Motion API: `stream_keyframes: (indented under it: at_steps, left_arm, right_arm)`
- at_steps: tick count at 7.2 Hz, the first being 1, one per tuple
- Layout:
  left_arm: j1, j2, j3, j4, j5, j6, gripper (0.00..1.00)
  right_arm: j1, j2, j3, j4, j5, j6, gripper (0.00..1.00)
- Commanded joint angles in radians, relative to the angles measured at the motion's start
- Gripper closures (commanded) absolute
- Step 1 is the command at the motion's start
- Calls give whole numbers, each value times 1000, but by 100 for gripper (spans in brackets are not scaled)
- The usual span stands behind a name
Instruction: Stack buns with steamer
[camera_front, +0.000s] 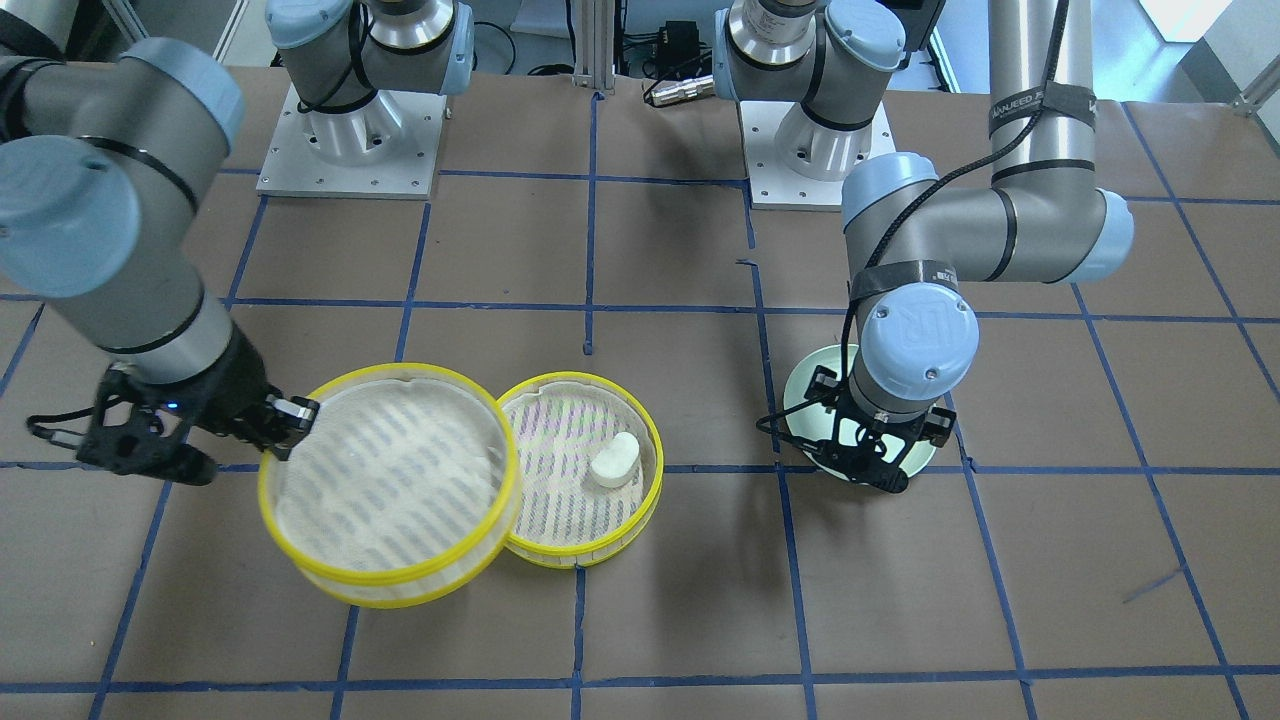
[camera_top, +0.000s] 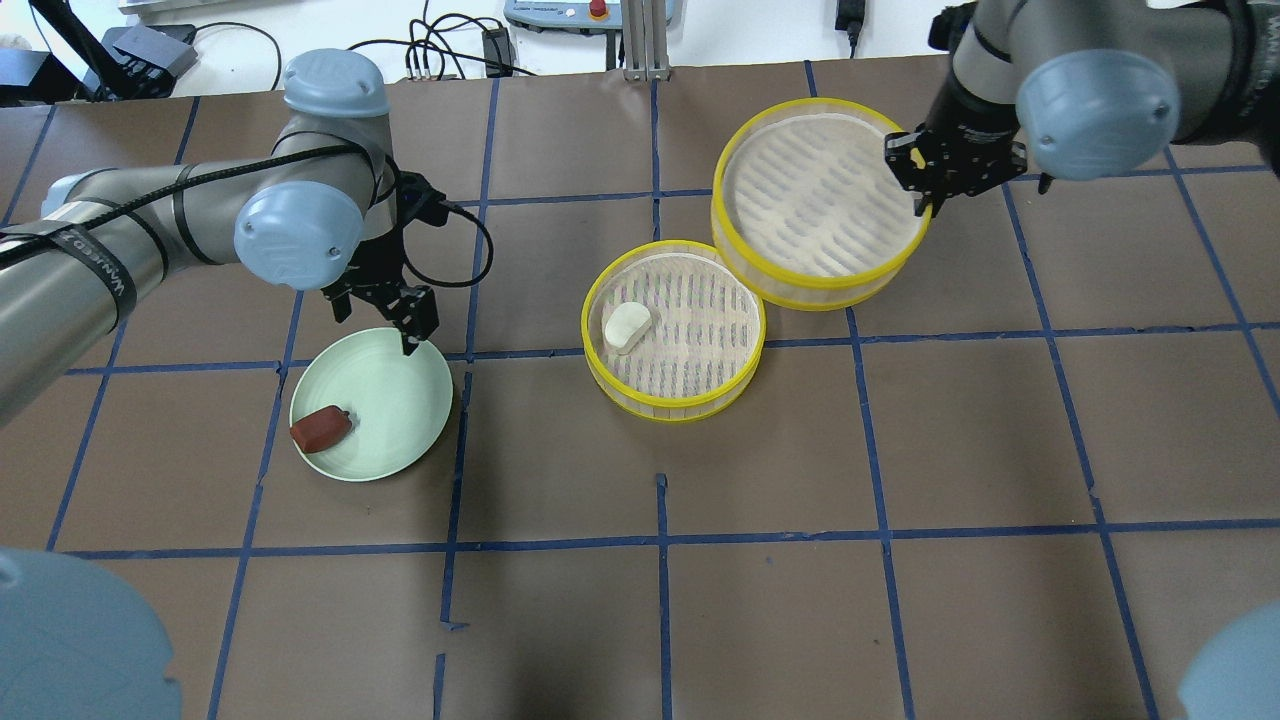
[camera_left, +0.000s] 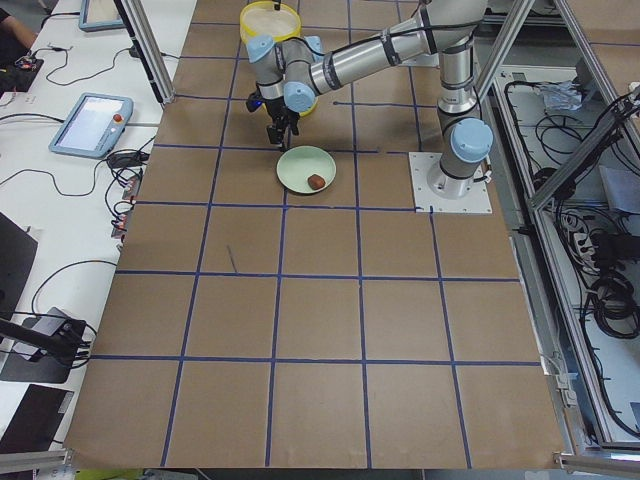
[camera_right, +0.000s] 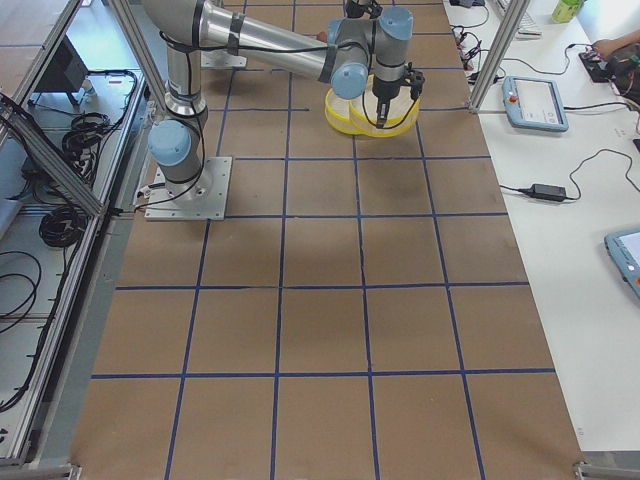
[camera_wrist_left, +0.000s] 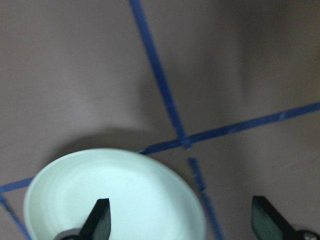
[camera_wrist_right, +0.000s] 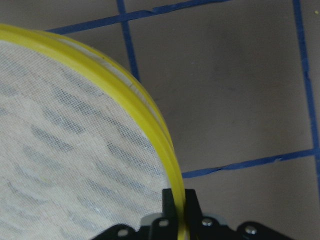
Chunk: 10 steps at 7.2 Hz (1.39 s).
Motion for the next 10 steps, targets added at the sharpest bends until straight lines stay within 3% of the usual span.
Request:
stream_keyframes:
  at_steps: [1, 5, 6, 7, 8, 9, 10]
  left_arm:
    - [92, -8, -71, -3, 80, 202, 5]
    - [91, -49, -137, 33, 43, 208, 7]
    - [91, -53, -139, 50, 23, 210, 17]
    - [92, -57, -139, 50, 30, 209, 52]
    - [92, -56, -124, 49, 26, 201, 78]
    - [92, -56, -122, 50, 18, 192, 85]
    - [92, -51, -106, 52, -11, 149, 87]
  right_arm:
    - [192, 53, -3, -4, 3, 251, 98]
    - [223, 78, 54, -6, 11, 253, 95]
    - [223, 77, 48, -6, 11, 249, 95]
    - [222, 78, 46, -4, -10, 246, 95]
    - [220, 78, 46, -6, -24, 244, 95]
    - [220, 80, 52, -6, -23, 244, 95]
    - [220, 78, 51, -6, -17, 249, 94]
